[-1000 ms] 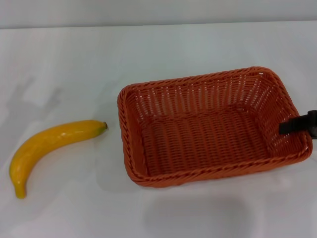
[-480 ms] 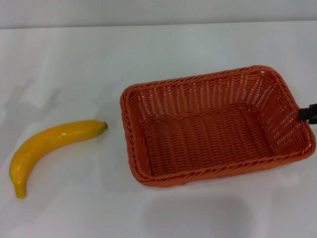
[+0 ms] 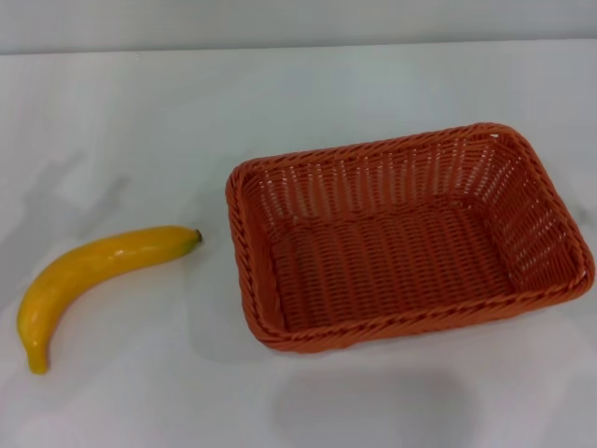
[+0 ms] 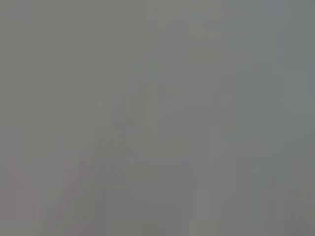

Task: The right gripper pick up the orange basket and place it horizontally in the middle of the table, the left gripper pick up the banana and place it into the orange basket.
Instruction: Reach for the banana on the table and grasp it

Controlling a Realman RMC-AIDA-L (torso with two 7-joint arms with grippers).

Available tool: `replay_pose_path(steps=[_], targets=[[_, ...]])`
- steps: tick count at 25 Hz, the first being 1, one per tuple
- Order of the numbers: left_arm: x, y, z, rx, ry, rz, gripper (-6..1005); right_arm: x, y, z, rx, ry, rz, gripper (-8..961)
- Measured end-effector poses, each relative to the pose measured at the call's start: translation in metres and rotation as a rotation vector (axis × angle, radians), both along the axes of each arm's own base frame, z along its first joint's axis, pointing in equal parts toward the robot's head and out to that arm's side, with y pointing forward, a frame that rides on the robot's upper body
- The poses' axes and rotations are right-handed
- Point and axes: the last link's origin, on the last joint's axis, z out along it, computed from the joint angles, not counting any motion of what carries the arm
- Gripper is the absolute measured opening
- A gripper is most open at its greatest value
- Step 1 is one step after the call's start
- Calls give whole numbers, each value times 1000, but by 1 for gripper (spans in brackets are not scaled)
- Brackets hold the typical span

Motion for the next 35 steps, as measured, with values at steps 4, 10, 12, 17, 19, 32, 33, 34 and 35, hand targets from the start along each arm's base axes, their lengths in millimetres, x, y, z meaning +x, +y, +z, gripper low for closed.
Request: replay_pose_path(steps=[4, 10, 12, 17, 19, 32, 33, 34, 35], targets=[[8, 6, 9, -138, 57, 28, 888, 12, -11, 26, 148, -12, 99, 338], [29, 17, 29, -326, 268, 135, 887, 49, -38, 58, 448, 35, 212, 338], [37, 22, 37, -370, 371, 166, 887, 63, -47, 62, 504, 48, 223, 346], [54, 31, 56, -523, 566, 177, 886, 86, -68, 63, 599, 24, 285, 367], [57, 34, 61, -590, 631, 195, 885, 92, -77, 63, 648, -2, 303, 376], [63, 59, 49, -813, 1074, 372, 883, 106, -94, 62, 828, -50, 250, 565], [62, 62, 47, -812, 1108, 389, 883, 107, -94, 61, 831, -48, 242, 592], [61, 64, 43, -810, 1143, 402, 883, 108, -93, 60, 834, -45, 234, 619], [60, 65, 40, -806, 1161, 406, 883, 108, -92, 59, 836, -41, 227, 660]])
